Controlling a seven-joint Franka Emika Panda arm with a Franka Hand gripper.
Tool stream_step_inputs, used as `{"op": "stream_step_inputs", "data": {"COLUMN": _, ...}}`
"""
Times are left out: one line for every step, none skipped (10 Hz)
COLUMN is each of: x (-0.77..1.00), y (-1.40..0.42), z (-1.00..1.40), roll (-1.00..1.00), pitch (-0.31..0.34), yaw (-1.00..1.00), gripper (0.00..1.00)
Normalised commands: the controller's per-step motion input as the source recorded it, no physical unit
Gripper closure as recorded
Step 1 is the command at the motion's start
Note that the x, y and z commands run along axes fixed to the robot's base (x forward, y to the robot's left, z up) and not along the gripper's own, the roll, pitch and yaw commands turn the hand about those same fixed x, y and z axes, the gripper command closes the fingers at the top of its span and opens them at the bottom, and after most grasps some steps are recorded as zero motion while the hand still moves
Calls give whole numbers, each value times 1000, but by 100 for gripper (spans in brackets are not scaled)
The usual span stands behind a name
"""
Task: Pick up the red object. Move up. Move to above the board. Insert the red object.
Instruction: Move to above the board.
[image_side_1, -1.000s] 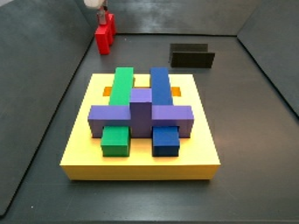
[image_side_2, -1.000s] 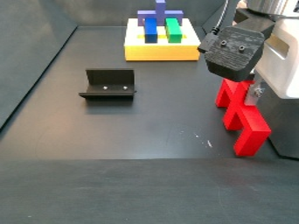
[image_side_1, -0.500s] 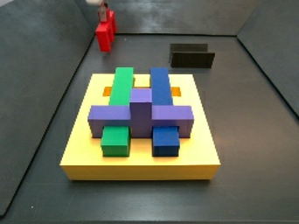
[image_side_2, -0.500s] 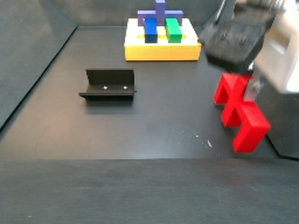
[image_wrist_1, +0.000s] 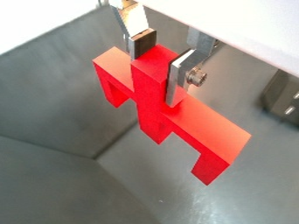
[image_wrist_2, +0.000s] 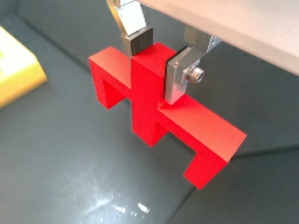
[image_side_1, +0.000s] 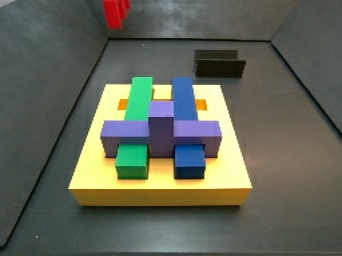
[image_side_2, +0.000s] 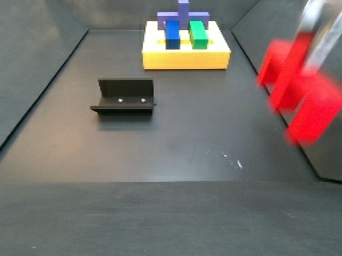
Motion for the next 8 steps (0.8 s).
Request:
{"op": "stream_step_inputs", "data": {"x": -54, "y": -17, "z": 1400, "roll": 24, "pitch": 2, "yaw": 4, "gripper": 100}}
{"op": "stream_step_inputs", "data": {"x": 40, "y": 7, "z": 953, "roll": 1, "pitch": 60, "yaw": 5, "gripper": 100}}
{"op": "stream_step_inputs", "data": {"x": 68, "y": 10, "z": 537, "roll": -11, "pitch": 107, "yaw": -3, "gripper": 100}}
{"op": "stream_step_inputs", "data": {"x": 59, "y": -1, "z": 326, "roll": -14, "pitch": 100, "yaw": -2, "gripper": 100}}
{"op": "stream_step_inputs", "data": {"x": 37, "y": -3, "z": 211, "roll": -19, "pitch": 74, "yaw": 3, "gripper": 100}}
{"op": "stream_step_inputs", "data": {"x": 547, "y": -1400, "z": 155, "roll": -16, "pitch": 31, "yaw": 1000, "gripper": 100}}
{"op": "stream_step_inputs", "data": {"x": 543, "y": -1400, "z": 142, "roll": -7, "pitch": 33, "yaw": 1000, "gripper": 100}}
{"op": "stream_step_inputs", "data": {"x": 544, "y": -1400, "z": 142, "roll": 0, "pitch": 38, "yaw": 1000, "gripper": 100}}
